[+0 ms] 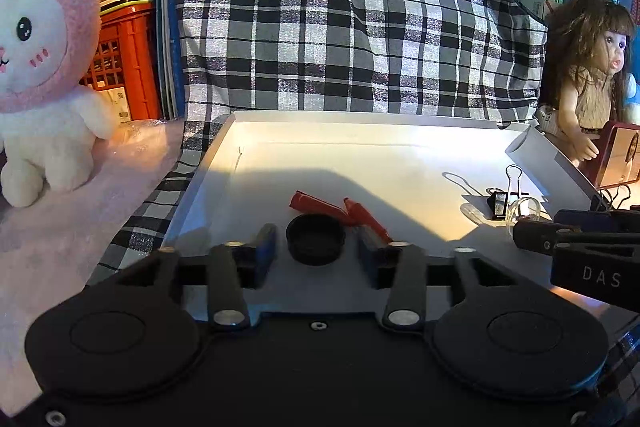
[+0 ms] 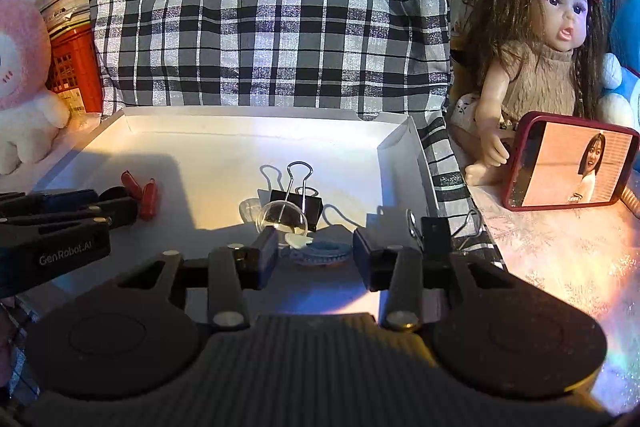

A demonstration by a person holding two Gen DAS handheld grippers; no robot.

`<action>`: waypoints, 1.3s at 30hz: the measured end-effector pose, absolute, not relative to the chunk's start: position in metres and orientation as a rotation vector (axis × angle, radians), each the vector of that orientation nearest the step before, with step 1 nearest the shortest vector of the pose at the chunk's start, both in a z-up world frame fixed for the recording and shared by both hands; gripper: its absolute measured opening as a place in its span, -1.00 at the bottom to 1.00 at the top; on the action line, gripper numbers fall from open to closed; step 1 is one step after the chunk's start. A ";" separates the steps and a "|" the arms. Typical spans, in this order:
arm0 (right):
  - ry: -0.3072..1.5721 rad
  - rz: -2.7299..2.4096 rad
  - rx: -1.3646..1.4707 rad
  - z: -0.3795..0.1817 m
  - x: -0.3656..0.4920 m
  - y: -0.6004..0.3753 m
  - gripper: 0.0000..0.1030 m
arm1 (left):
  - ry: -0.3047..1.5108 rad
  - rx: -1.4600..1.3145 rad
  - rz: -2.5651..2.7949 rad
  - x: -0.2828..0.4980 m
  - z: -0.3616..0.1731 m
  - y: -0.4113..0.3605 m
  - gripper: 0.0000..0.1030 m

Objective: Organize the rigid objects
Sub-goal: 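Move both open tools back from the box toward the plaid cloth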

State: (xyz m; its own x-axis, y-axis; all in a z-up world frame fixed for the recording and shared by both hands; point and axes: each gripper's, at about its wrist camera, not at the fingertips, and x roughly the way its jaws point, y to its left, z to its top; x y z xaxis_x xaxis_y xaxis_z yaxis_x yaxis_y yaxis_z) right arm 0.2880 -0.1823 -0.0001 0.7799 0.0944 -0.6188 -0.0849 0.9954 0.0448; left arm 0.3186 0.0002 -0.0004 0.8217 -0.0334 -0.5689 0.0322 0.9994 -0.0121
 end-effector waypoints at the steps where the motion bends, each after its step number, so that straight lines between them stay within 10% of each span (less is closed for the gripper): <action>1: 0.669 0.100 0.021 0.000 0.287 -0.183 0.18 | 0.600 -0.004 -0.036 0.317 0.000 0.000 0.09; 13: 0.625 0.129 0.023 0.012 0.260 -0.187 0.51 | 0.532 0.024 -0.044 0.280 0.016 -0.011 0.58; 39: 0.477 0.258 0.037 0.047 0.145 -0.208 0.74 | 0.513 -0.035 -0.138 0.153 0.048 -0.009 0.68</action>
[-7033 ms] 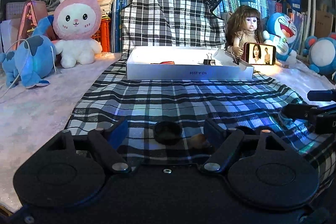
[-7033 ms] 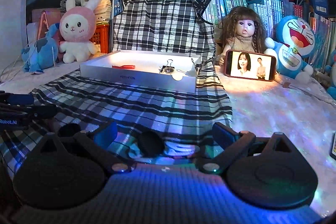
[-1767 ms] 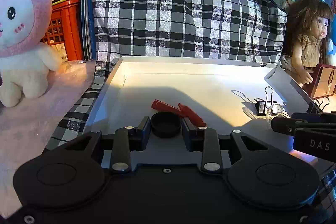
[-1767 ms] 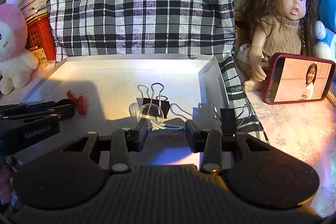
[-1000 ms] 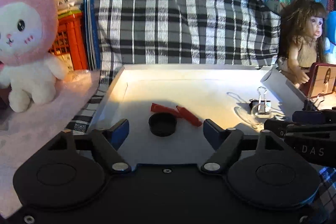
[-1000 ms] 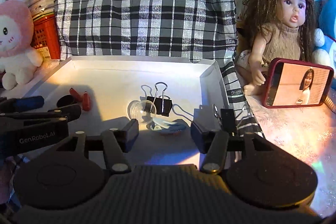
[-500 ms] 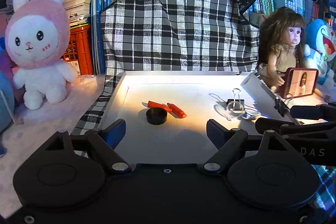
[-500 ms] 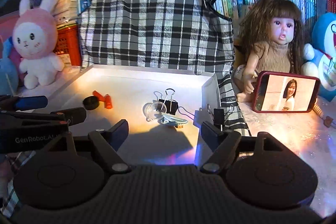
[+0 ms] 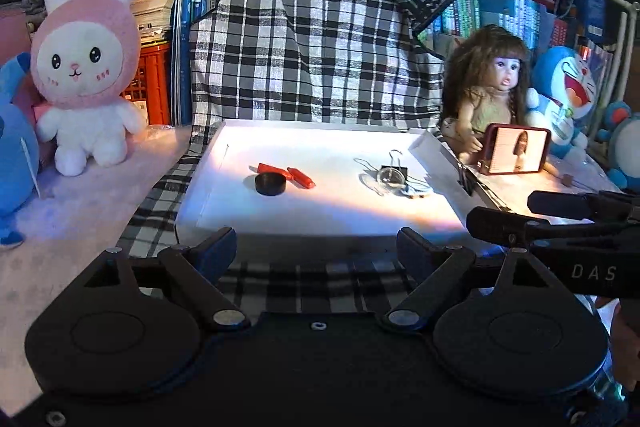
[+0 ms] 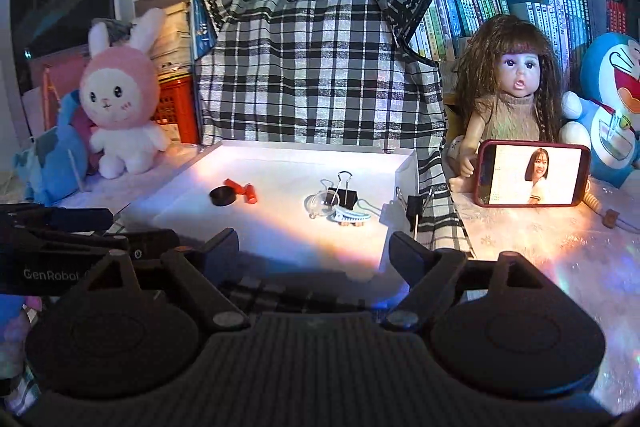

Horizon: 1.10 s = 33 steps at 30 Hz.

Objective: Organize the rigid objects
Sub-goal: 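Move both open tools back from the box toward the plaid cloth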

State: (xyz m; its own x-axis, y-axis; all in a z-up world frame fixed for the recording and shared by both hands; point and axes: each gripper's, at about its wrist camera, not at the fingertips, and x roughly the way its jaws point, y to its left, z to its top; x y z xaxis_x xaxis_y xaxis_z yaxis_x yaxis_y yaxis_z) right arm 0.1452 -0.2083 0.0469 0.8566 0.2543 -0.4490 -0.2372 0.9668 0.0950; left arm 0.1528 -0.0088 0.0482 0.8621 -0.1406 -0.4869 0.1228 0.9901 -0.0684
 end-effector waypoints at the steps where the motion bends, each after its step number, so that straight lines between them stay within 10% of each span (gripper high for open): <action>1: 0.471 0.260 0.037 0.046 0.140 -0.209 0.74 | 0.508 -0.033 -0.141 0.146 0.047 -0.009 0.68; 33: 0.407 0.189 -0.070 0.003 0.031 -0.222 0.79 | 0.458 -0.009 -0.162 0.002 -0.001 0.004 0.67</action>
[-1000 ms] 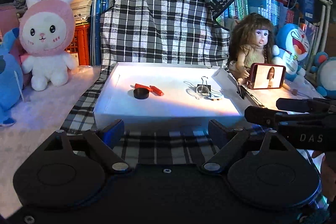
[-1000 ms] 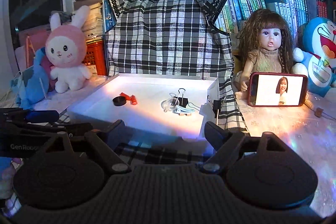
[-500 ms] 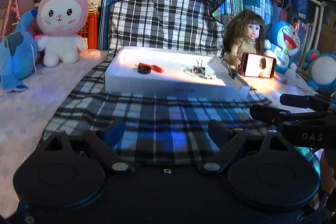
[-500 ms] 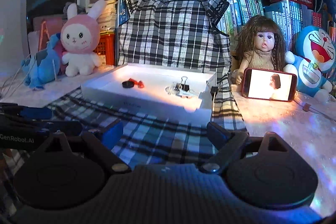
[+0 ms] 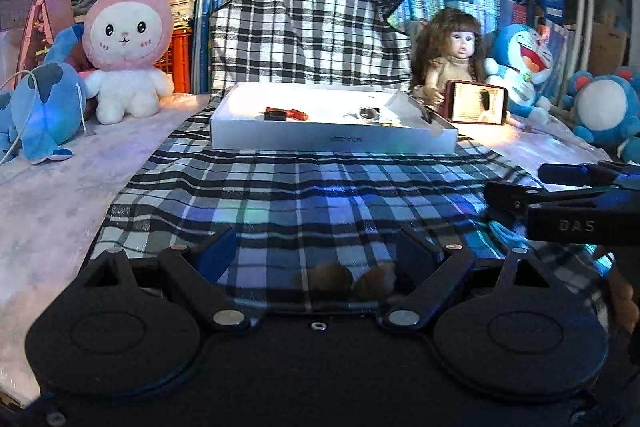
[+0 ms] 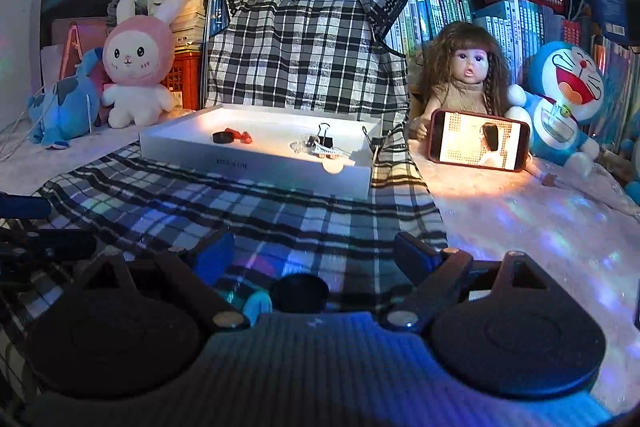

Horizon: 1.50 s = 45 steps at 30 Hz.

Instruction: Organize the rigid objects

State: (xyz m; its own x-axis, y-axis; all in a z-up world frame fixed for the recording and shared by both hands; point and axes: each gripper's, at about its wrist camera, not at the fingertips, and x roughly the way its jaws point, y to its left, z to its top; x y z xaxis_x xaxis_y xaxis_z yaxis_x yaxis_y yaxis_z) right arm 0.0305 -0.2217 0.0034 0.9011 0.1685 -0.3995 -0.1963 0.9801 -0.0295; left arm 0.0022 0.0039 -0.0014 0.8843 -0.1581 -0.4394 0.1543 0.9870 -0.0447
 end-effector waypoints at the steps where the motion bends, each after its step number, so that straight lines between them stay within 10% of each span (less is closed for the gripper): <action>1: 0.405 0.187 -0.073 0.002 0.028 -0.221 0.79 | 0.454 -0.002 -0.167 -0.001 -0.002 0.004 0.67; 25: 0.405 0.097 -0.117 -0.007 0.004 -0.240 0.76 | 0.497 -0.016 -0.153 -0.032 -0.010 0.030 -0.05; 45: 0.467 0.120 -0.175 -0.016 0.022 -0.218 0.44 | 0.495 0.002 -0.155 -0.001 -0.020 0.005 -0.12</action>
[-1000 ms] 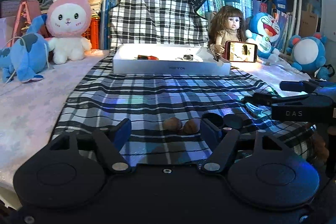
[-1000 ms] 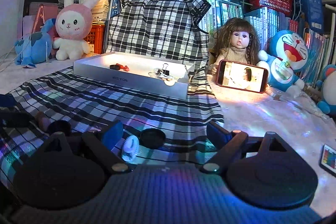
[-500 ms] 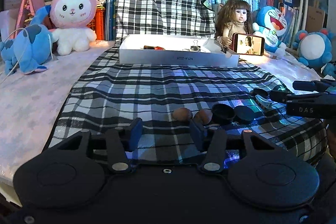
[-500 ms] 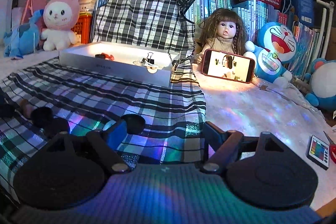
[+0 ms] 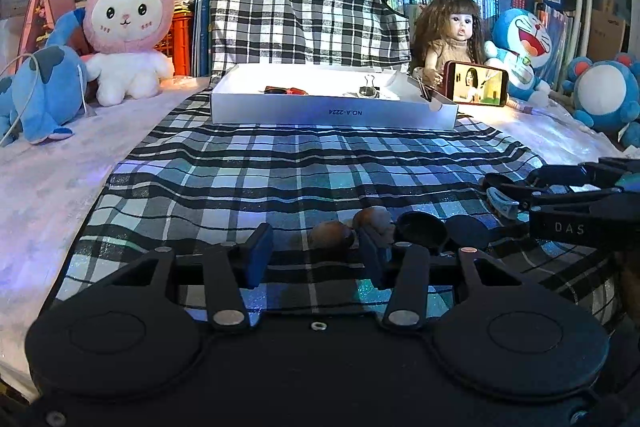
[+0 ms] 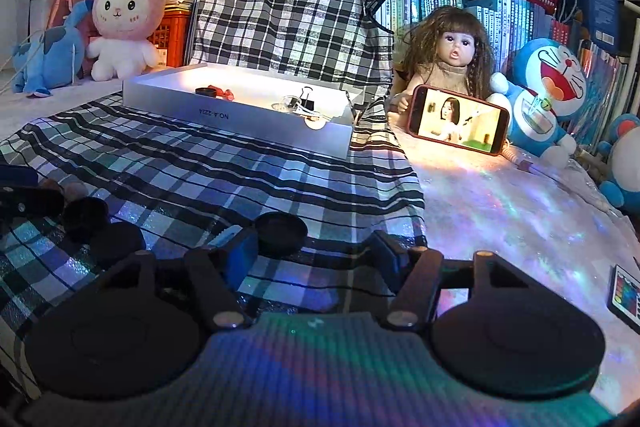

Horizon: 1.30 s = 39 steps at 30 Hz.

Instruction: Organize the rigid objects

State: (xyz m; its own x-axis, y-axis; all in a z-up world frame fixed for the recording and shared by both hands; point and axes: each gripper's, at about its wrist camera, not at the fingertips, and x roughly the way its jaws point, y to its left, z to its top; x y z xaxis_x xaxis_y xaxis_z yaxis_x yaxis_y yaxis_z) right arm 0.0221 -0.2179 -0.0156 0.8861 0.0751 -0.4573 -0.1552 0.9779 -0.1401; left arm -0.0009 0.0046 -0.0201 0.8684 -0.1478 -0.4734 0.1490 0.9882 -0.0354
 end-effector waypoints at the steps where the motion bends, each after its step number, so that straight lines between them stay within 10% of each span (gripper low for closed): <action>1: 0.469 0.123 -0.175 -0.015 0.023 -0.217 0.44 | 0.494 0.006 -0.153 0.000 -0.021 0.004 -0.12; 11: 0.513 0.131 -0.150 -0.012 0.036 -0.212 0.36 | 0.489 -0.001 -0.140 0.002 -0.022 0.003 -0.13; 17: 0.521 0.144 -0.138 -0.013 0.039 -0.209 0.25 | 0.487 -0.032 -0.163 0.002 -0.021 0.006 -0.56; 24: 0.525 0.184 -0.134 -0.013 0.038 -0.206 -0.26 | 0.474 -0.058 -0.162 0.002 -0.018 0.008 -0.56; 39: 0.522 0.165 -0.075 -0.001 0.051 -0.207 -0.27 | 0.492 -0.051 -0.136 0.042 0.004 0.007 -0.56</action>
State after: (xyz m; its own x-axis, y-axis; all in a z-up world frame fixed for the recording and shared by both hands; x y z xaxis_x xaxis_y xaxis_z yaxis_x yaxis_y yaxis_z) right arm 0.0505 -0.2075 -0.0006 0.8538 0.1376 -0.5021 -0.1757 0.9840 -0.0292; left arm 0.0423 0.0070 0.0036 0.8724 -0.1426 -0.4676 0.1183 0.9897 -0.0813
